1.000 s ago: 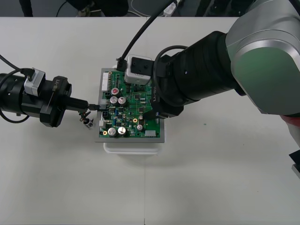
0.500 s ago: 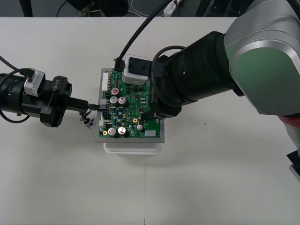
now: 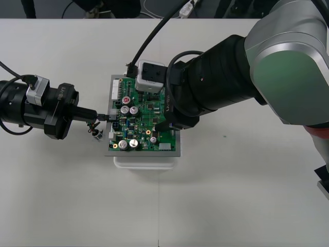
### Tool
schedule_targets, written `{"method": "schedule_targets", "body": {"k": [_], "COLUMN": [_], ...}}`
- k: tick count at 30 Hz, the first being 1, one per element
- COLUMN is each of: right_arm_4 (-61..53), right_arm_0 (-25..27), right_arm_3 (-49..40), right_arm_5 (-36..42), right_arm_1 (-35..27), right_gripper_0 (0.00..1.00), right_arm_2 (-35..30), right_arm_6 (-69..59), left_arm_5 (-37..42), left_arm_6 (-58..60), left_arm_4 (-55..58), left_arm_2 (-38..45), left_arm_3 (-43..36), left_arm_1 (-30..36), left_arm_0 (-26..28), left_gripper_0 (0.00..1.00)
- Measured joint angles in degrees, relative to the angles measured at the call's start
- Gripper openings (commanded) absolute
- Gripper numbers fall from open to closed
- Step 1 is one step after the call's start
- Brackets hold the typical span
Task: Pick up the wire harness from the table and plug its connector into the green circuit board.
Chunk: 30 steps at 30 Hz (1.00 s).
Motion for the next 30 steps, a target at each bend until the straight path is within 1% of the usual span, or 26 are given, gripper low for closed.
{"method": "schedule_targets", "body": {"k": [30], "right_arm_4": [-0.4], "right_arm_0": [-0.2], "right_arm_3": [0.0], "right_arm_5": [0.0], "right_arm_1": [0.1], "right_gripper_0": [1.0], "right_arm_2": [0.0], "right_arm_6": [0.0], "left_arm_5": [0.0], "left_arm_6": [0.0], "left_arm_4": [-0.1], "left_arm_2": [0.0], "left_arm_3": [0.0], "left_arm_1": [-0.3], "left_arm_0": [0.0], "left_gripper_0": [0.0]}}
